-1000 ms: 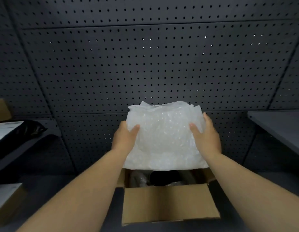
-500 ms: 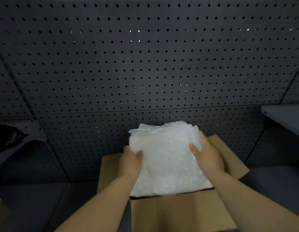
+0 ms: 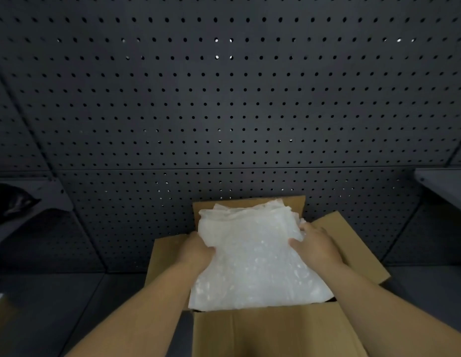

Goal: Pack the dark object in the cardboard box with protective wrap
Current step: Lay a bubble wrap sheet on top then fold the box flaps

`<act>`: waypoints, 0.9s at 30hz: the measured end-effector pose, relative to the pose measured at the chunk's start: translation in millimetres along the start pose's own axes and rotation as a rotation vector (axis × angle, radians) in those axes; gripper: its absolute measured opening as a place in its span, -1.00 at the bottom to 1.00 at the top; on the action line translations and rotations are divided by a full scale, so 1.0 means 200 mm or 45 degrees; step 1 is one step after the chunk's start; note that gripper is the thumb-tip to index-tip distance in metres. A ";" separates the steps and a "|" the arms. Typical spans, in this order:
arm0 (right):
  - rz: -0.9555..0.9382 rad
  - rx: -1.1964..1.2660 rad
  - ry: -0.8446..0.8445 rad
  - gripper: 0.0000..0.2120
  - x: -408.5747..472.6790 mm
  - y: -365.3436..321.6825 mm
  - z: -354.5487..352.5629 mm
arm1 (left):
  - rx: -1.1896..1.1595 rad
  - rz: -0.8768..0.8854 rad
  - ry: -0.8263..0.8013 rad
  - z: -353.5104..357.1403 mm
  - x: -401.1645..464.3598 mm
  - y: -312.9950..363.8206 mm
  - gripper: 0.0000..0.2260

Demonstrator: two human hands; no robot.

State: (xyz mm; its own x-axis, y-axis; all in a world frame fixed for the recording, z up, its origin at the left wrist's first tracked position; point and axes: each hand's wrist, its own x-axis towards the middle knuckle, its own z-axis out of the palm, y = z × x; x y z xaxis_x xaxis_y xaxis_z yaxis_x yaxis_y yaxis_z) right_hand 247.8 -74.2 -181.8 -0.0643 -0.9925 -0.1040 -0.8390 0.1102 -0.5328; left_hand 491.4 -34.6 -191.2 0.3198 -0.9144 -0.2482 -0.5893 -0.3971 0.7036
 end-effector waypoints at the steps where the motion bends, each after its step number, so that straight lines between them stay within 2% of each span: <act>1: -0.014 -0.035 -0.006 -0.52 0.01 0.00 0.00 | 0.019 0.004 -0.016 0.00 0.01 0.00 -0.75; 3: -0.038 -0.102 -0.003 -0.51 0.03 0.00 0.02 | 0.066 0.018 -0.033 0.01 0.02 0.00 -0.73; 6: -0.073 -0.262 -0.113 -0.38 0.06 0.02 0.05 | 0.270 -0.018 -0.082 0.04 0.03 0.01 -0.69; 8: -0.109 -0.368 -0.146 -0.36 0.06 0.04 0.07 | 0.514 -0.027 -0.042 0.06 0.01 0.05 -0.55; 10: -0.204 -0.471 0.009 -0.38 0.04 0.02 0.05 | 0.833 0.124 0.131 0.08 -0.02 0.07 -0.35; 12: -0.420 -0.486 0.150 -0.36 0.02 0.00 0.01 | 1.095 0.453 0.218 0.07 -0.04 0.07 -0.27; 13: -0.557 -0.493 0.105 -0.35 0.01 0.00 -0.01 | 1.164 0.601 0.155 0.06 -0.05 0.07 -0.27; 15: -0.754 -0.596 -0.161 -0.32 0.00 -0.02 -0.03 | 1.211 0.729 -0.093 0.03 -0.04 0.06 -0.27; 17: -0.781 -0.775 -0.414 -0.27 0.02 0.00 -0.02 | 1.252 0.701 -0.341 0.03 -0.01 0.04 -0.20; 19: -0.759 -0.877 -0.519 -0.20 0.05 0.03 0.02 | 1.288 0.656 -0.494 0.05 0.02 0.02 -0.10; 23: -0.661 -0.872 -0.668 -0.06 0.10 0.07 0.11 | 1.334 0.604 -0.617 0.13 0.07 -0.01 0.00; 27: -0.612 -0.879 -0.780 -0.03 0.13 0.06 0.15 | 1.342 0.577 -0.675 0.18 0.09 -0.03 0.01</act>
State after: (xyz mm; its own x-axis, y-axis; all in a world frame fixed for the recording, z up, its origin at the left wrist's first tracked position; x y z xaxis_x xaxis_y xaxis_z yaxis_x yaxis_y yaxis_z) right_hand 251.2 -97.4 -216.3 0.4824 -0.7053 -0.5195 -0.8425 -0.5359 -0.0546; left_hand 474.0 -51.5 -223.6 -0.2576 -0.8067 -0.5318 -0.9497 0.3129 -0.0147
